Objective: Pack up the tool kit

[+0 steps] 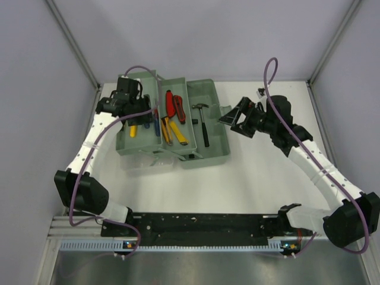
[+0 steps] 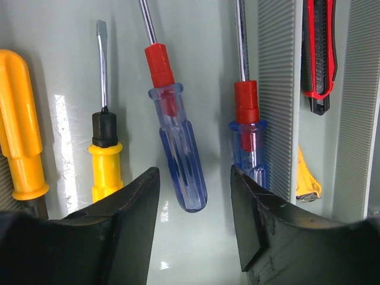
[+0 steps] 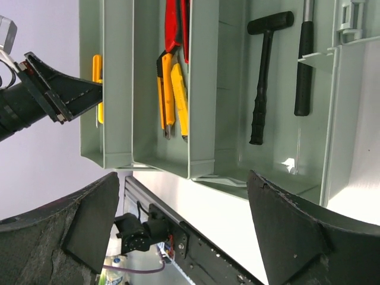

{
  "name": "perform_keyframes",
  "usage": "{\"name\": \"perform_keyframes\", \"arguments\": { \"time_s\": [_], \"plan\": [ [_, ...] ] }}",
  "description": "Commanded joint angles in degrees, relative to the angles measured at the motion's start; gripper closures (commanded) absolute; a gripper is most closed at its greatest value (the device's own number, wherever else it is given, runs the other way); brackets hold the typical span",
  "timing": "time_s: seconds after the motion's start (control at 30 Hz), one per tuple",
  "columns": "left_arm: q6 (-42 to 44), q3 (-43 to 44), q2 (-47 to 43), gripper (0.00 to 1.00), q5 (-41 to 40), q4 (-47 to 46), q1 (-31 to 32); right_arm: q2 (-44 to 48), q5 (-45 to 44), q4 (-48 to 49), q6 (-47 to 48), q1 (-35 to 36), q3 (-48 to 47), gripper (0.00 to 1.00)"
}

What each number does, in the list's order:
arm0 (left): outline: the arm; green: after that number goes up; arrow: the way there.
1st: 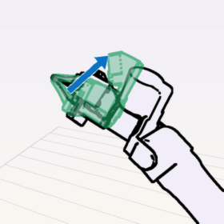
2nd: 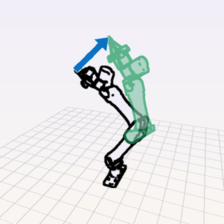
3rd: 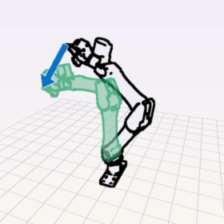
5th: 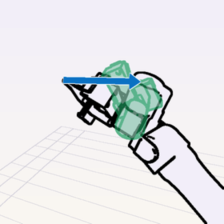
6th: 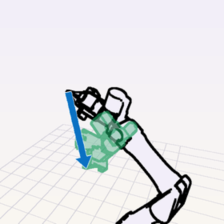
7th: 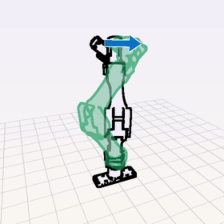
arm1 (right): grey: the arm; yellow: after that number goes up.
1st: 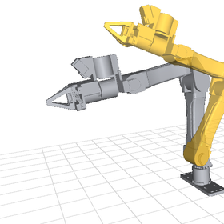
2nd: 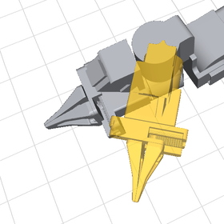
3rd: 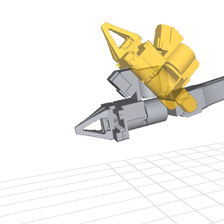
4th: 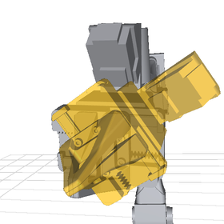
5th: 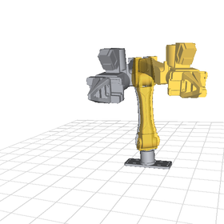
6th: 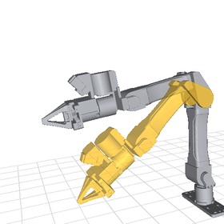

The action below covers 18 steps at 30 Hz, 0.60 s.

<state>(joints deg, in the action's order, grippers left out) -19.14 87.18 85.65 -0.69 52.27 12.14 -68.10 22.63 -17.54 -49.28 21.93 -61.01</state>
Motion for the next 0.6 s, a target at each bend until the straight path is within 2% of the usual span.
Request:
{"name": "perform_keyframes", "arguments": {
  "time_s": [0.0,0.17,0.3,0.43,0.5,0.57],
  "plan": [
    [-0.5,0.9,-3.4,0.44,0.4,0.3,0.1,1.0,-0.7,0.2,0.0,-0.7,-0.2,0.15],
    [-1.3,4.2,-7.4,0.40,-2.1,-0.4,-0.6,1.5,-1.3,-0.5,0.5,-0.8,-0.2,0.15],
    [-3.1,5.3,-11.3,0.35,-7.9,-3.1,-3.4,1.2,-1.5,-0.8,1.0,-1.2,-0.2,0.15],
    [-7.3,4.8,-11.9,0.30,-15.0,-1.8,-10.2,0.4,-1.1,-0.9,1.8,-1.3,-0.5,0.15],
    [-9.1,3.1,-11.9,0.30,-14.3,-2.4,-14.9,0.0,-0.9,-1.1,2.0,-1.3,-0.7,0.15],
    [-11.3,-0.6,-12.3,0.29,-9.6,-4.8,-19.5,-0.6,-0.7,-1.3,2.3,-1.3,-0.8,0.16]
  ]
}}
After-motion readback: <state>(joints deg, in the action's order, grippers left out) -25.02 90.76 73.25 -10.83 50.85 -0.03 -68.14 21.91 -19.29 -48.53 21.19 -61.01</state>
